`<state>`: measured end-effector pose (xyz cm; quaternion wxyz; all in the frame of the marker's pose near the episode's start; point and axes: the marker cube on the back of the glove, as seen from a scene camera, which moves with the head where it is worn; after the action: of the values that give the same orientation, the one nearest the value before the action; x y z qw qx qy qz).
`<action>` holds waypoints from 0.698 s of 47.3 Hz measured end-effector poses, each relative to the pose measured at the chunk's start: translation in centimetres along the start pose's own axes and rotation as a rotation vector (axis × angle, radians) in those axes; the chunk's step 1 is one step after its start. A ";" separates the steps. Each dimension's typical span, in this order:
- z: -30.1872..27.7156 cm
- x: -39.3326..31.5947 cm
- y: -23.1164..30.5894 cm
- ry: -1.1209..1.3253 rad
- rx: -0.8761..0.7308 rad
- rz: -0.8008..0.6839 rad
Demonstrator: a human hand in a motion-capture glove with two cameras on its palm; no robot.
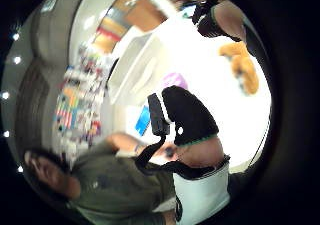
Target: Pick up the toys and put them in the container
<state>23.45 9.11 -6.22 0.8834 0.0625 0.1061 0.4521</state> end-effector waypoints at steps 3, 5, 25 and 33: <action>1.5 2.6 -2.9 0.050 0.027 0.108; 2.7 4.0 -4.9 0.077 0.050 0.206; 14.8 7.5 -10.6 0.438 -0.126 0.583; 14.5 5.8 -9.7 0.570 -0.041 0.597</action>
<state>37.87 7.95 5.07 0.6496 -0.0549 0.3148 0.6899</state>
